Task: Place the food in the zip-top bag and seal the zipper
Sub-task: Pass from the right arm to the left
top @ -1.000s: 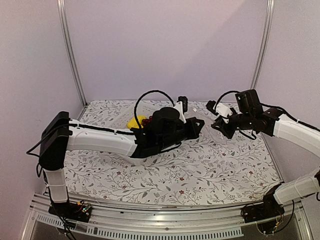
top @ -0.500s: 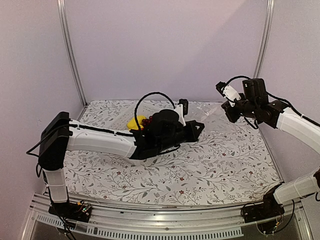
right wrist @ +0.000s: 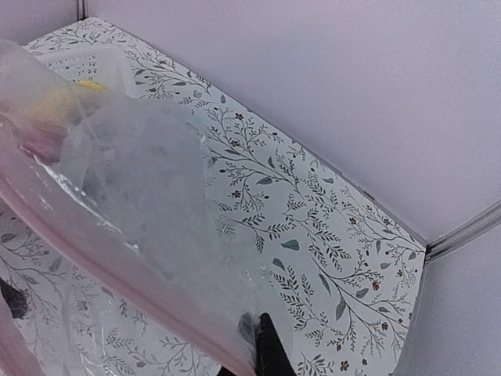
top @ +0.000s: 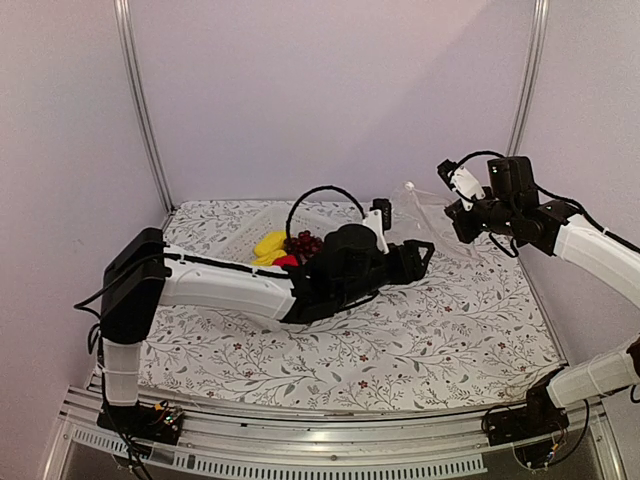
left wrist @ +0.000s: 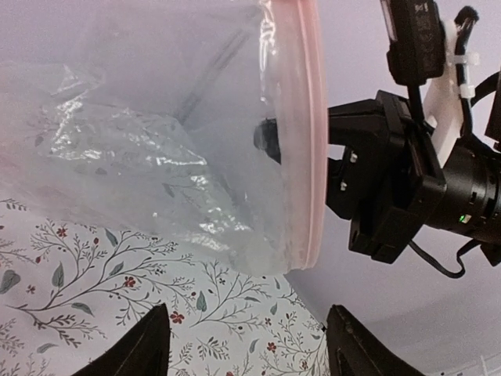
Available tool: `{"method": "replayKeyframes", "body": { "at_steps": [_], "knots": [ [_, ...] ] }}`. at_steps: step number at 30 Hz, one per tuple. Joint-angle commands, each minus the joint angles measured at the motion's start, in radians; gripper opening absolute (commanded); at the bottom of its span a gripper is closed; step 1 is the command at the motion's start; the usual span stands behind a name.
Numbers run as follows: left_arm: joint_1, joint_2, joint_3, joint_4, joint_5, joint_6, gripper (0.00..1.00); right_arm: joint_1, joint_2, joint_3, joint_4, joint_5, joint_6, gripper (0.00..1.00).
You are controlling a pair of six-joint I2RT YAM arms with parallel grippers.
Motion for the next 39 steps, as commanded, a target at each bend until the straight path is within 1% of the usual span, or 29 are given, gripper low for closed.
{"method": "replayKeyframes", "body": {
  "at_steps": [1,4,6,8,10,15,18,21,25,26,29,31,32,33,34,37,39],
  "knots": [
    [-0.022,0.081,0.114,-0.011,-0.065,-0.002,0.68,-0.006,0.000,-0.009,0.011,-0.032,0.043,0.00],
    [-0.022,0.128,0.199,-0.068,-0.086,-0.040,0.68,-0.006,0.001,-0.026,0.015,-0.040,0.049,0.00],
    [-0.020,0.154,0.254,-0.128,-0.110,-0.094,0.68,-0.006,-0.002,-0.041,0.020,-0.050,0.053,0.00],
    [-0.019,0.178,0.293,-0.145,-0.103,-0.118,0.68,-0.006,-0.007,-0.055,0.029,-0.041,0.054,0.00],
    [-0.017,0.194,0.324,-0.218,-0.125,-0.184,0.68,-0.006,-0.010,-0.061,0.030,-0.041,0.055,0.00],
    [0.005,0.193,0.296,-0.279,-0.162,-0.314,0.63,-0.006,-0.030,-0.075,0.031,-0.055,0.050,0.00],
    [0.009,0.180,0.280,-0.282,-0.171,-0.334,0.59,-0.006,-0.031,-0.083,0.031,-0.053,0.045,0.00],
    [0.003,0.161,0.263,-0.265,-0.179,-0.314,0.59,-0.006,-0.028,-0.088,0.032,-0.055,0.043,0.01],
    [-0.004,0.155,0.278,-0.273,-0.212,-0.290,0.63,-0.006,-0.015,-0.085,0.036,-0.056,0.044,0.00],
    [-0.004,0.159,0.293,-0.292,-0.214,-0.291,0.64,-0.006,-0.009,-0.080,0.034,-0.055,0.046,0.00],
    [0.007,0.183,0.341,-0.385,-0.238,-0.370,0.64,-0.006,0.010,-0.062,0.021,-0.096,0.051,0.00],
    [0.018,0.199,0.368,-0.436,-0.248,-0.411,0.59,-0.004,0.019,-0.052,0.017,-0.091,0.054,0.00],
    [0.023,0.207,0.380,-0.458,-0.250,-0.419,0.54,-0.004,0.022,-0.048,0.013,-0.088,0.054,0.00],
    [0.028,0.211,0.382,-0.464,-0.250,-0.421,0.47,-0.004,0.025,-0.046,0.009,-0.088,0.053,0.00],
    [0.034,0.210,0.374,-0.460,-0.248,-0.423,0.36,-0.004,0.025,-0.047,0.007,-0.090,0.053,0.01],
    [0.036,0.191,0.318,-0.392,-0.246,-0.402,0.13,-0.004,0.020,-0.055,-0.001,-0.116,0.048,0.08],
    [0.036,0.180,0.292,-0.344,-0.236,-0.385,0.04,-0.004,0.018,-0.064,0.000,-0.135,0.043,0.12]
  ]
}}
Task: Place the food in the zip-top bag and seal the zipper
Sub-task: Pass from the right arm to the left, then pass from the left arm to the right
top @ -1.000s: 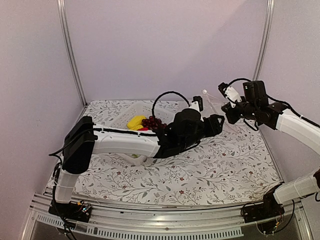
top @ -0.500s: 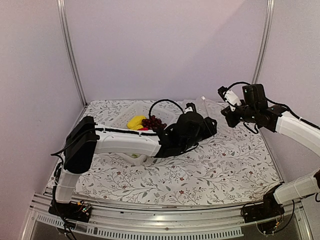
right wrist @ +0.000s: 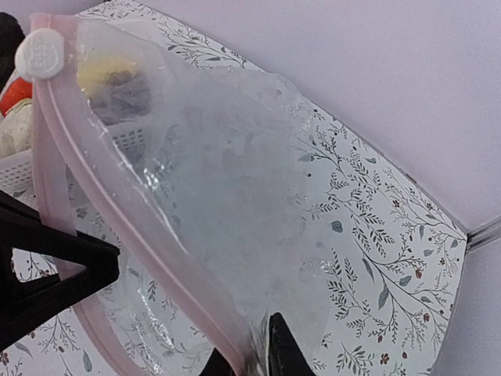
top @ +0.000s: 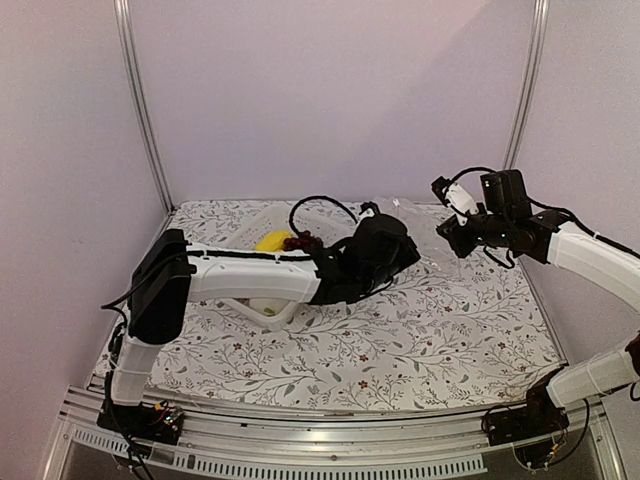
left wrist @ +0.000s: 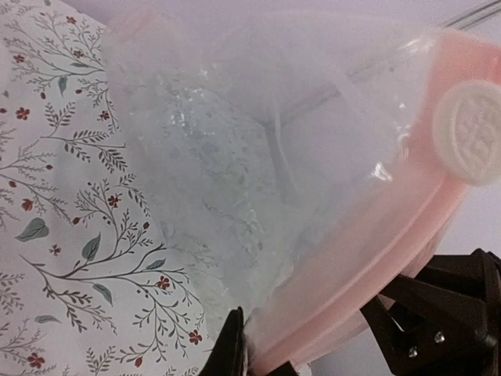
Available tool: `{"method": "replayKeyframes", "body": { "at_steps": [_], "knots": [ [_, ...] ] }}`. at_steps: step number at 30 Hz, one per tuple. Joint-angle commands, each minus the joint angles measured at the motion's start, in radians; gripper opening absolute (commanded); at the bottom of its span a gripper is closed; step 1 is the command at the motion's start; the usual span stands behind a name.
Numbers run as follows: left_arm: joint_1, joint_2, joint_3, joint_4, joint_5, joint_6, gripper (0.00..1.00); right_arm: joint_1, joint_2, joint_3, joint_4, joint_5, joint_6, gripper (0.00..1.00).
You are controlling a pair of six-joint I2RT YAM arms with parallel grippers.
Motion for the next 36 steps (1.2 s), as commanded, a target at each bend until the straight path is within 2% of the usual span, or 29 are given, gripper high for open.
{"method": "replayKeyframes", "body": {
  "at_steps": [1,8,11,14,15,18,20,25,27,32,36],
  "knots": [
    [0.014,-0.001,-0.057,0.054,-0.001,0.025,0.00,-0.004,0.001,0.005,-0.011,-0.050,0.000,0.13],
    [0.010,-0.012,-0.056,0.098,0.013,0.085,0.00,-0.004,-0.004,-0.014,0.006,-0.040,-0.021,0.13],
    [0.010,-0.015,-0.060,0.113,0.026,0.114,0.00,-0.004,-0.023,-0.018,0.015,-0.017,-0.024,0.02],
    [0.009,-0.012,-0.057,0.111,0.043,0.138,0.02,-0.004,-0.036,-0.015,0.023,0.017,-0.021,0.00],
    [0.012,-0.010,-0.055,0.110,0.056,0.159,0.11,-0.004,-0.040,-0.011,0.020,0.019,-0.021,0.00],
    [0.015,-0.028,-0.060,0.117,0.088,0.258,0.47,-0.012,-0.053,-0.006,0.017,0.074,-0.027,0.00],
    [0.013,-0.064,-0.087,0.123,0.109,0.343,0.58,-0.032,-0.059,-0.002,0.016,0.085,-0.030,0.00],
    [0.013,-0.236,-0.306,0.159,0.161,0.511,0.71,-0.110,-0.072,0.013,0.014,0.096,-0.030,0.00],
    [0.015,-0.319,-0.394,0.126,0.132,0.557,0.79,-0.133,-0.076,0.015,0.014,0.111,-0.038,0.00],
    [0.044,-0.509,-0.568,-0.037,0.042,0.624,0.84,-0.179,-0.078,0.009,0.023,0.123,-0.030,0.00],
    [0.105,-0.614,-0.645,-0.227,0.006,0.617,0.85,-0.200,-0.078,-0.023,0.038,0.053,-0.020,0.00]
  ]
}}
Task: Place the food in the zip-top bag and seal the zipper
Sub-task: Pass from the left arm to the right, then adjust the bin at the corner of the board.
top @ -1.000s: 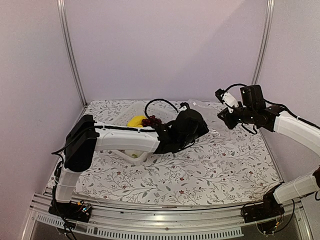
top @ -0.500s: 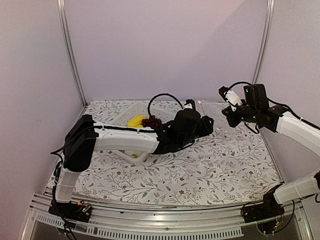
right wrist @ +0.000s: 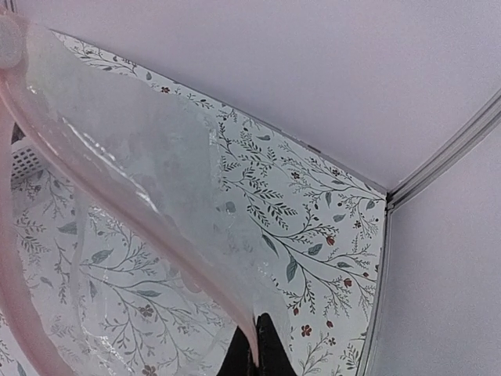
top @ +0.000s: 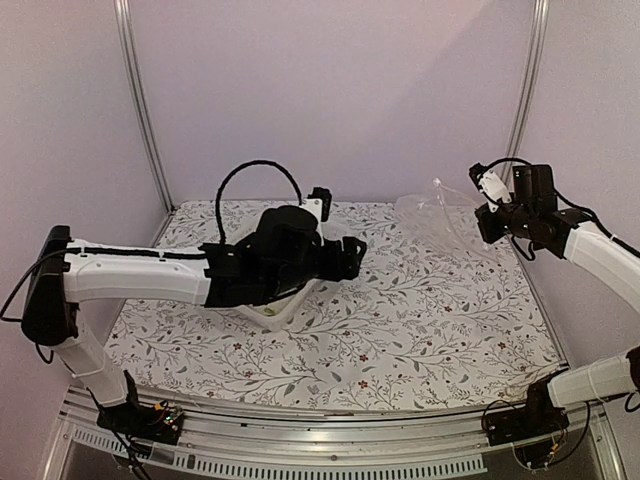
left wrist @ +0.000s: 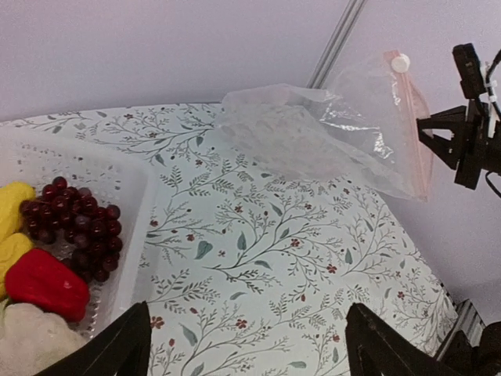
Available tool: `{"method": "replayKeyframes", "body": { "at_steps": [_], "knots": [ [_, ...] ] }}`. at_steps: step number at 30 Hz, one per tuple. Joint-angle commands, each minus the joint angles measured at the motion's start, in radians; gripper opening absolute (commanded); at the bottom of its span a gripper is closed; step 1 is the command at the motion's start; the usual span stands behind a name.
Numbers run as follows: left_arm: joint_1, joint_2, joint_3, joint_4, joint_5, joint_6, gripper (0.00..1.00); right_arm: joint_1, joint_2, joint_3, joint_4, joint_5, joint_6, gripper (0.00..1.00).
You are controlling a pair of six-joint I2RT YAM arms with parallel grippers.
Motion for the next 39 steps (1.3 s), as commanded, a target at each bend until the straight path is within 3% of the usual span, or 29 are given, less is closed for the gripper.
{"method": "replayKeyframes", "body": {
  "at_steps": [1,3,8,13,17,20,28,32,39],
  "knots": [
    [0.092,-0.090,-0.077,-0.265,-0.075,0.037,0.85,-0.017,-0.020,-0.030,0.031,-0.096,0.010,0.00],
    [0.143,-0.116,-0.089,-0.331,-0.083,0.025,0.84,-0.017,-0.032,-0.063,0.035,-0.201,0.002,0.00],
    [0.305,-0.108,-0.064,-0.395,0.046,0.098,0.80,-0.016,-0.038,-0.128,0.048,-0.413,0.004,0.00],
    [0.415,0.011,0.068,-0.488,0.161,0.181,0.75,-0.016,-0.050,-0.185,0.086,-0.469,0.002,0.00],
    [0.455,0.130,0.197,-0.622,0.237,0.225,0.63,-0.016,-0.055,-0.221,0.096,-0.485,-0.014,0.00],
    [0.439,0.140,0.222,-0.737,0.258,0.232,0.60,-0.017,-0.058,-0.228,0.097,-0.494,-0.017,0.00],
    [0.354,-0.009,0.029,-0.843,0.195,0.235,0.54,-0.017,-0.058,-0.227,0.098,-0.500,-0.025,0.00],
    [0.299,-0.062,-0.034,-0.871,0.232,0.243,0.52,-0.017,-0.057,-0.228,0.098,-0.508,-0.028,0.00],
    [0.178,0.030,0.011,-0.879,0.321,0.320,0.50,-0.017,-0.044,-0.224,0.095,-0.502,-0.036,0.00]
  ]
}}
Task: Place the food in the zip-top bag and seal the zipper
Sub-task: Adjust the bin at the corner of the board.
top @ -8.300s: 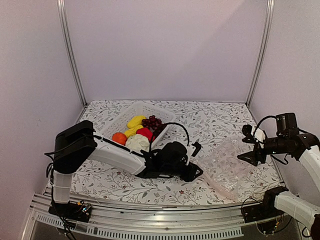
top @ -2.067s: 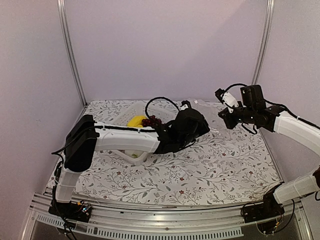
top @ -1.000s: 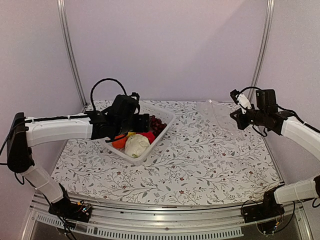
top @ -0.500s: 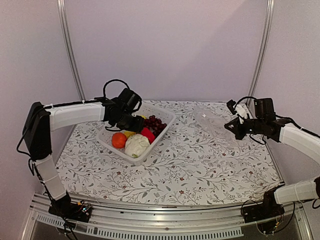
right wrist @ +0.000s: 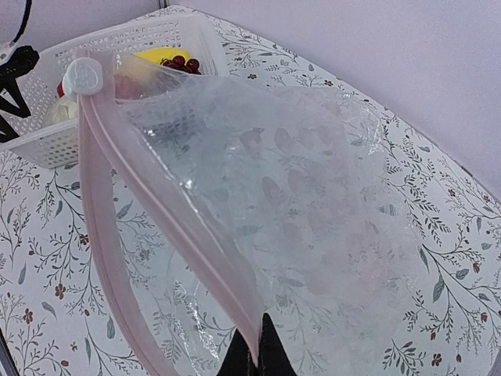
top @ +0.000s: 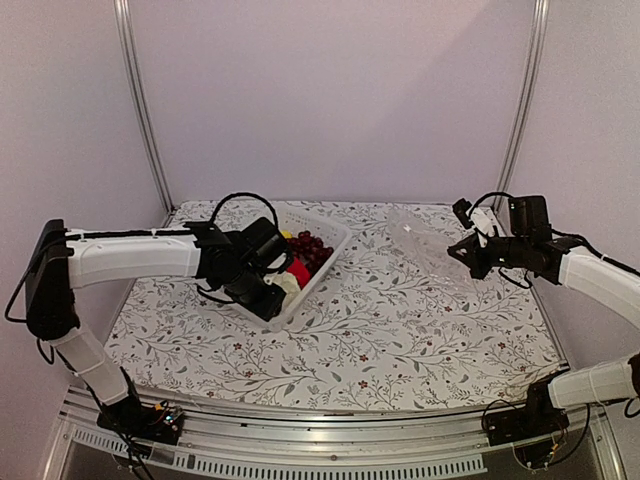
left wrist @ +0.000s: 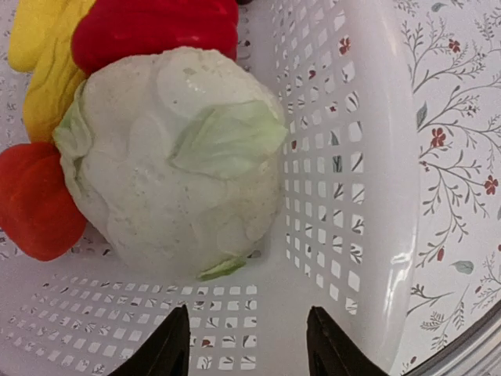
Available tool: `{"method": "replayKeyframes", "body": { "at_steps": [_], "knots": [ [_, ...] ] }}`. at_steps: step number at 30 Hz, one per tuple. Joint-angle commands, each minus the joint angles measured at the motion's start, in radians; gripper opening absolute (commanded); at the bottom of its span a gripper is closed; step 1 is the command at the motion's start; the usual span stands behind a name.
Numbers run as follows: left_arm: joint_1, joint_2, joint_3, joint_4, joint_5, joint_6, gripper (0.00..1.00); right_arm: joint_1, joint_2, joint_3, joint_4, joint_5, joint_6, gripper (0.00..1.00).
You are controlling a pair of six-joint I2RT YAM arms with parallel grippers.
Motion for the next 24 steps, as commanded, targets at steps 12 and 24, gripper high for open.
{"method": "replayKeyframes", "body": {
  "at_steps": [12,24],
  "knots": [
    [-0.190,0.156,0.272,-0.127,-0.025,0.078,0.60,0.000,-0.021,-0.019,0.004,0.000,-0.014,0.00],
    [-0.072,-0.068,0.083,-0.116,-0.143,0.078,0.94,0.001,-0.013,-0.016,-0.001,-0.008,-0.020,0.00]
  ]
}}
